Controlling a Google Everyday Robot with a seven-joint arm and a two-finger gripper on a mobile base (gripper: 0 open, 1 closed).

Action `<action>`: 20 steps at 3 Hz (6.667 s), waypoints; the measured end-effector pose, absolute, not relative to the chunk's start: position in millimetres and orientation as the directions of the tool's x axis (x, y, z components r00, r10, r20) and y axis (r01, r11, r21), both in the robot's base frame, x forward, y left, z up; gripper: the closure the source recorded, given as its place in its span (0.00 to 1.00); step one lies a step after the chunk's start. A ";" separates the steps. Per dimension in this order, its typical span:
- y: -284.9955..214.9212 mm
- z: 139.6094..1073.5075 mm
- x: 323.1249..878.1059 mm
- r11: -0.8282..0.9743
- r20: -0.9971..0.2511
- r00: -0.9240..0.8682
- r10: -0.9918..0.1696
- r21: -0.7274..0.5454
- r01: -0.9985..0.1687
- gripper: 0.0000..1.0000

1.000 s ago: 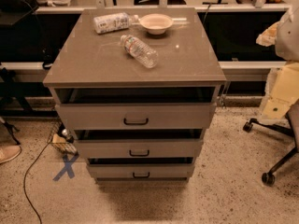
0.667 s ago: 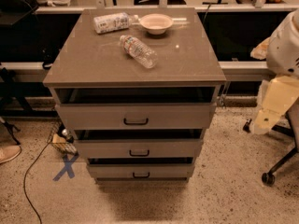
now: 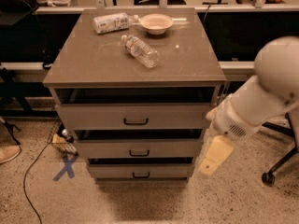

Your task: Open bottom drawer

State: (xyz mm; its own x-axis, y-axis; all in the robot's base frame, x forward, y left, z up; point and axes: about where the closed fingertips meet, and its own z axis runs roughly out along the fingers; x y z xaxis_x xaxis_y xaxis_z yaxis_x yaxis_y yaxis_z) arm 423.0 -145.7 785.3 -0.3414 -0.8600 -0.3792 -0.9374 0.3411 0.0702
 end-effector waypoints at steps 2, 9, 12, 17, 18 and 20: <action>-134.6 750.7 424.5 0.357 -0.402 -0.358 -0.843 0.081 -0.931 0.00; -150.2 467.1 506.1 0.223 -0.579 -0.315 -0.752 0.226 -0.948 0.00; -152.8 329.4 488.4 0.094 -0.743 -0.153 -0.651 0.121 -0.988 0.00; -104.6 257.9 489.9 -0.045 -0.659 0.129 -0.741 -0.144 -0.989 0.00; -104.5 257.8 489.9 -0.045 -0.659 0.130 -0.741 -0.144 -0.989 0.00; -84.8 224.6 513.9 -0.080 -0.600 0.220 -0.769 -0.252 -0.964 0.00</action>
Offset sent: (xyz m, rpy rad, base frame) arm 0.0001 0.0124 -0.0370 0.0324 0.0142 -0.0147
